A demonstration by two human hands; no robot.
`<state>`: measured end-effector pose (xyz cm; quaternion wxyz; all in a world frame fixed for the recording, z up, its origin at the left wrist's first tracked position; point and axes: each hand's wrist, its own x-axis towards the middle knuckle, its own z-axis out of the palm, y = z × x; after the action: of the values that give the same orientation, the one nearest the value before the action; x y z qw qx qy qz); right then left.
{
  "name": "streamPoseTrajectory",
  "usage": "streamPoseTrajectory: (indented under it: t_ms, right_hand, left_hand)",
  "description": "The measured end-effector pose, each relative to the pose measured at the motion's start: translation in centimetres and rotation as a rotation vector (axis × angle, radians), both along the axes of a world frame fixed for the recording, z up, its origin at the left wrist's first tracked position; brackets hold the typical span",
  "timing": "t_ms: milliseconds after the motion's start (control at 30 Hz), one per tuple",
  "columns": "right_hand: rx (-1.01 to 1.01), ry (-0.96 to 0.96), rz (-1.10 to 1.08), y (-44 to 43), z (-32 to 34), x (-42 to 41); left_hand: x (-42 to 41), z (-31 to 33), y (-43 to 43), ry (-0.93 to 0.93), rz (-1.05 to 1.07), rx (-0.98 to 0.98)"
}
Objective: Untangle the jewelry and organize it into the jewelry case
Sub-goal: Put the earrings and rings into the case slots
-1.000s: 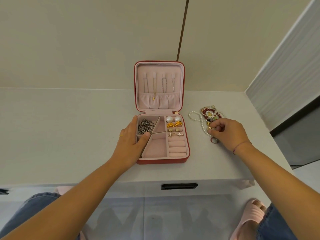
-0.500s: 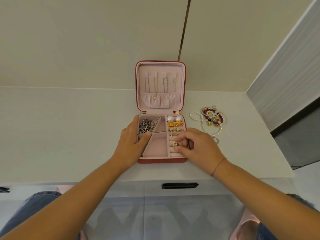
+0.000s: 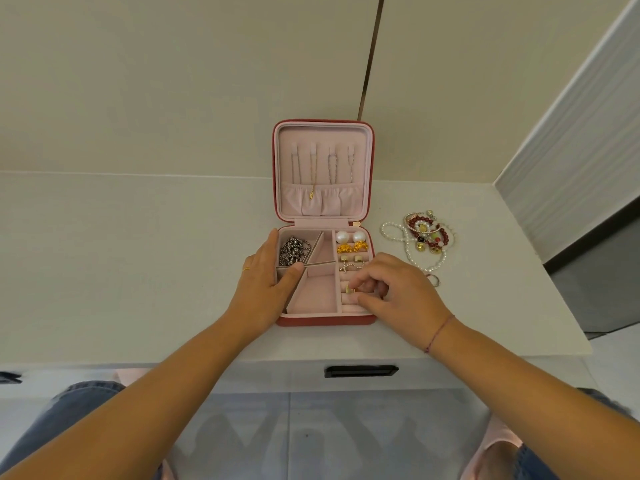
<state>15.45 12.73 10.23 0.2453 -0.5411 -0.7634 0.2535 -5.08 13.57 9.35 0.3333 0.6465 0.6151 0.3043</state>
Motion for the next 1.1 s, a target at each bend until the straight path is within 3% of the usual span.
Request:
streamPoseTrajectory:
  t_ms: [467, 600, 833, 1100]
  right_hand:
    - [0.167, -0.083, 0.026, 0.3, -0.3, -0.9]
    - [0.124, -0.149, 0.0, 0.3, 0.6, -0.4]
    - [0.11, -0.099, -0.008, 0.5, 0.3, -0.5]
    - [0.07, -0.15, 0.13, 1.0, 0.3, -0.1]
  left_hand:
    - [-0.2, -0.4, 0.2, -0.006, -0.019, 0.023]
    - [-0.3, -0.7, 0.3, 0.008, -0.01, 0.013]
    - [-0.3, -0.9, 0.4, 0.018, -0.008, 0.002]
    - [-0.2, -0.7, 0.3, 0.009, -0.005, 0.013]
